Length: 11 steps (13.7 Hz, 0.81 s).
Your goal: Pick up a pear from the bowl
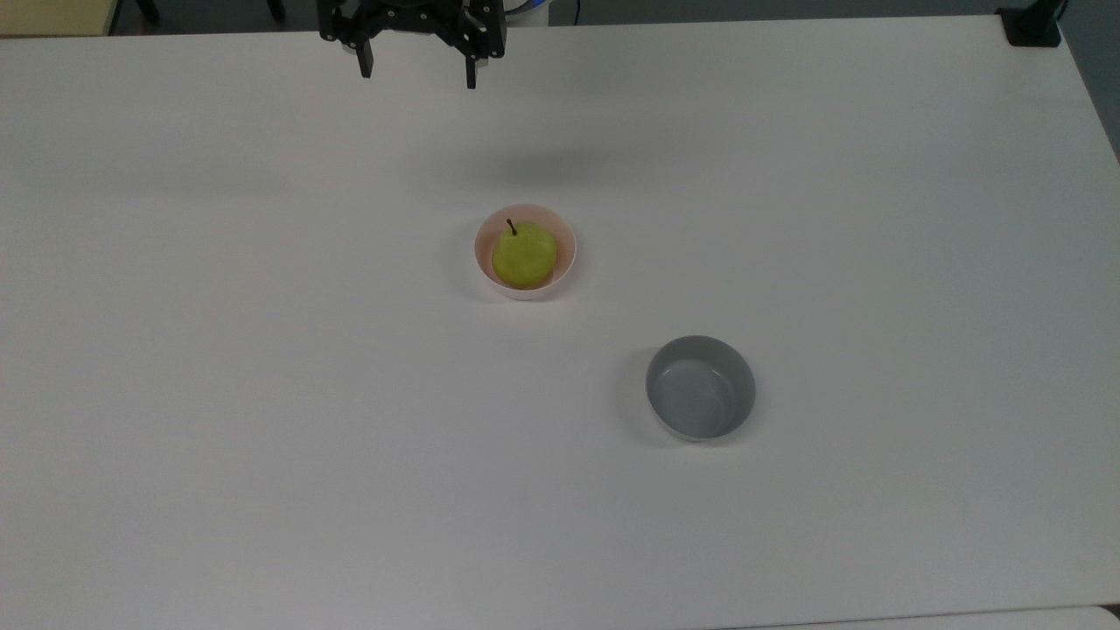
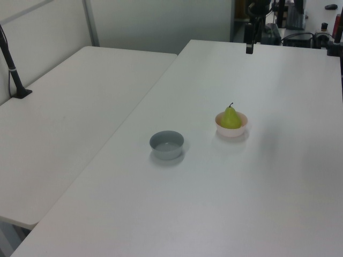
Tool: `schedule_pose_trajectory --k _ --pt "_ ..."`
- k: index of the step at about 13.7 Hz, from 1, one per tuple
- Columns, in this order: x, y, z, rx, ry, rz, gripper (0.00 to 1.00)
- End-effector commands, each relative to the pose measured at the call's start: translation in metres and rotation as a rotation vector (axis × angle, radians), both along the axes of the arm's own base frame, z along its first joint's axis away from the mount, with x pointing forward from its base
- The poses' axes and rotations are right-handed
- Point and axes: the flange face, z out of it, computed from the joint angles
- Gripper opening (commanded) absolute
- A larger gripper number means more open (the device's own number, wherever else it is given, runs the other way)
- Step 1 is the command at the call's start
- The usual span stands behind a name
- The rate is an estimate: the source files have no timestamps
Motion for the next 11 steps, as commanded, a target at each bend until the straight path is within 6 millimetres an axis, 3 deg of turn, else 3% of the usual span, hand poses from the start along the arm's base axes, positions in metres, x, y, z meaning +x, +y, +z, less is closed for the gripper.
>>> schedule_pose_trajectory --k 1,11 --pt "-0.0018 0.0026 0.0045 -0.015 0.018 0.003 1.00" --pt "0.0010 0.0042 -0.0002 -0.002 0.008 0.034 1.00"
